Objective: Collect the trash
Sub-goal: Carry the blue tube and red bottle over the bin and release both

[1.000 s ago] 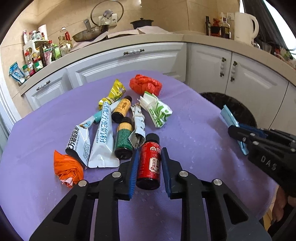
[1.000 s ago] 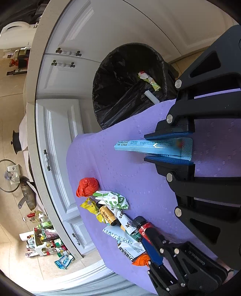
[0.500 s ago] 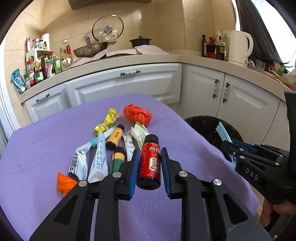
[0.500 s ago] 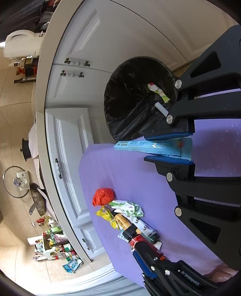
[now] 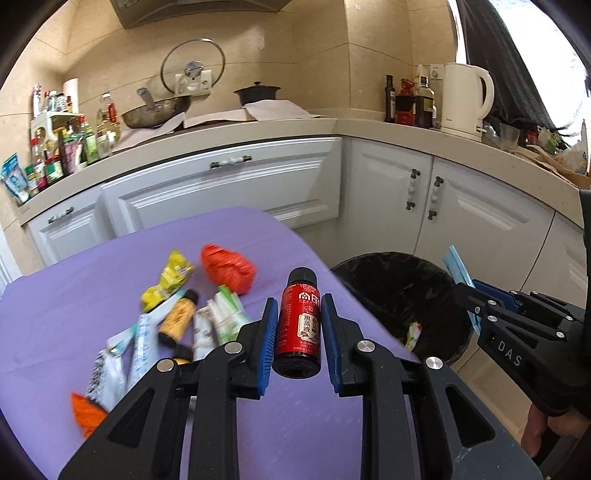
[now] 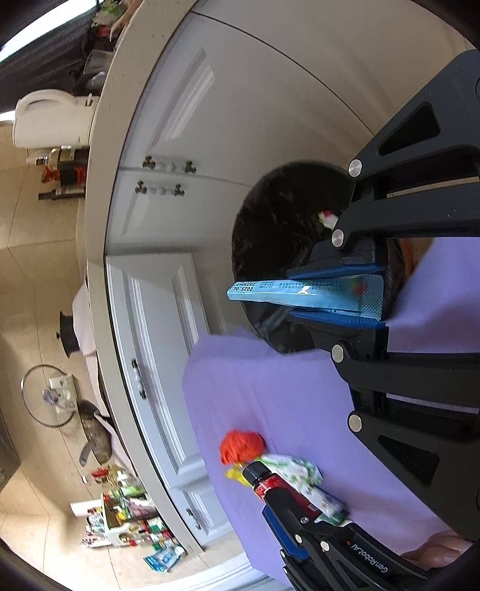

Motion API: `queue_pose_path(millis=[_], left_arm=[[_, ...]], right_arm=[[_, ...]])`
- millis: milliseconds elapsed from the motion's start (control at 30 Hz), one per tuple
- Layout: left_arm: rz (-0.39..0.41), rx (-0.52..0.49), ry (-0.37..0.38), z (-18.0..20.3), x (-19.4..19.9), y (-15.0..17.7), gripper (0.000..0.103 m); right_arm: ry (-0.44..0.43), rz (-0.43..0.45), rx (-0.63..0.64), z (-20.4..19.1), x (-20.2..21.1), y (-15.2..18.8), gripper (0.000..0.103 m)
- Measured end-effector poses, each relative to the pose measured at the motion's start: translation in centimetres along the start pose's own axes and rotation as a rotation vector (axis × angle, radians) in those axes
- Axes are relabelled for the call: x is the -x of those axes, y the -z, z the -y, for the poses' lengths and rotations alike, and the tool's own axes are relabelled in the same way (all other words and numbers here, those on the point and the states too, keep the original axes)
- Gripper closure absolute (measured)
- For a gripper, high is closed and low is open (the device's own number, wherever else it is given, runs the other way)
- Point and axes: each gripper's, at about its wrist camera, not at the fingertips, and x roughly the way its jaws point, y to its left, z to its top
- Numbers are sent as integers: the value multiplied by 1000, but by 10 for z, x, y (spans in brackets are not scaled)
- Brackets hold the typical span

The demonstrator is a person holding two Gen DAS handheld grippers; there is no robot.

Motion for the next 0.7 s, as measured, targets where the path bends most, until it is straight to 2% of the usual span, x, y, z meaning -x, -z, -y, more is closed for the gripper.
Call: queue_pose_path(millis=[300,700], left_arm=[[-13,-26,40,34,-37,-19,78],[-57,-65,43,65,-79,-29,78]], right_arm=[[51,9,-23,30,-20,-11,86],[75,-10,-43,56,-48,-15,86]])
